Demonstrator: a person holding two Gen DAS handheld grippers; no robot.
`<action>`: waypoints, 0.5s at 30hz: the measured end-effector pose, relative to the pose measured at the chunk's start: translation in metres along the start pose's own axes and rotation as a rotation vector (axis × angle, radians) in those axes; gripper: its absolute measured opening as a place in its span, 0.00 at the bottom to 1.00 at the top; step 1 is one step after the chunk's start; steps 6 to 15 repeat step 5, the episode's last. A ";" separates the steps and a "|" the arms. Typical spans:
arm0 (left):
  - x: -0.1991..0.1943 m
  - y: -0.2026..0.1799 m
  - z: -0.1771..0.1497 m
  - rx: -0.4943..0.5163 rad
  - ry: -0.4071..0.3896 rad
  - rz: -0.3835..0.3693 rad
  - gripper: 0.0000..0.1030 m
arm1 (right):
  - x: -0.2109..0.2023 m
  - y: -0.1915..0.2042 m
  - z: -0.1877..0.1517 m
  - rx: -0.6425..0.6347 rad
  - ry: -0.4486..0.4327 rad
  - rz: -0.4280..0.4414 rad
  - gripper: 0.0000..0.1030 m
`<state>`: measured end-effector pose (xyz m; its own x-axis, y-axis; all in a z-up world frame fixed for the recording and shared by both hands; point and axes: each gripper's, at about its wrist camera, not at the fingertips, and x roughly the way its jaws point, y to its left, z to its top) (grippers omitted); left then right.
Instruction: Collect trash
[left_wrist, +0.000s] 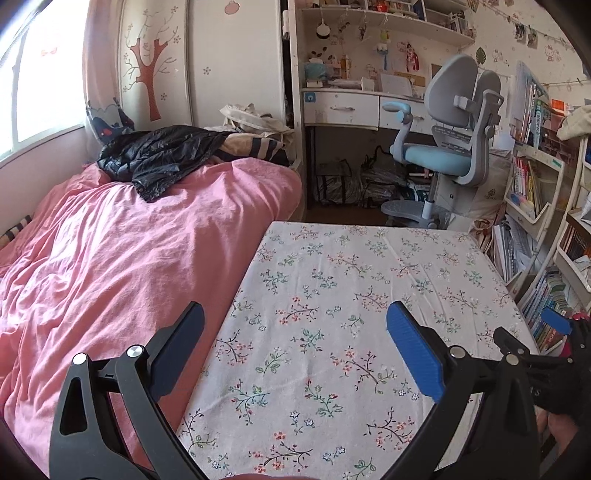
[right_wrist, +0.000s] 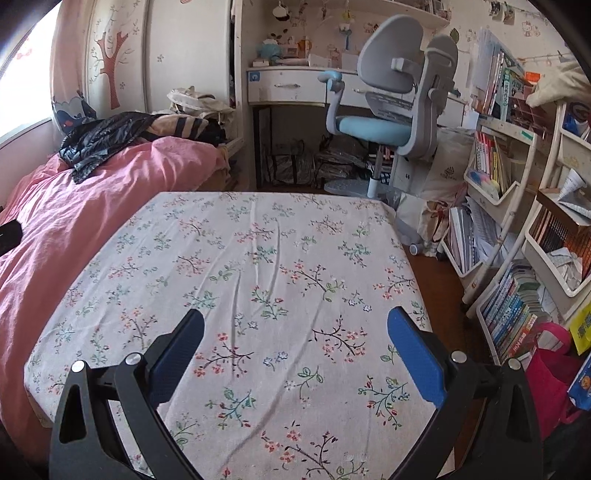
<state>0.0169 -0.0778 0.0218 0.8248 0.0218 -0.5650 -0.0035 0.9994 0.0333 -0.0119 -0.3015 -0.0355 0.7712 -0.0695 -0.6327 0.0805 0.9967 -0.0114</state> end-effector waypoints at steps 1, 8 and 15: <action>0.004 0.002 0.000 -0.004 0.020 -0.006 0.93 | 0.008 -0.001 0.000 0.001 0.019 -0.007 0.93; 0.013 0.011 -0.001 -0.023 0.067 0.001 0.93 | 0.041 -0.002 0.004 -0.011 0.089 -0.041 0.93; 0.013 0.011 -0.001 -0.023 0.067 0.001 0.93 | 0.041 -0.002 0.004 -0.011 0.089 -0.041 0.93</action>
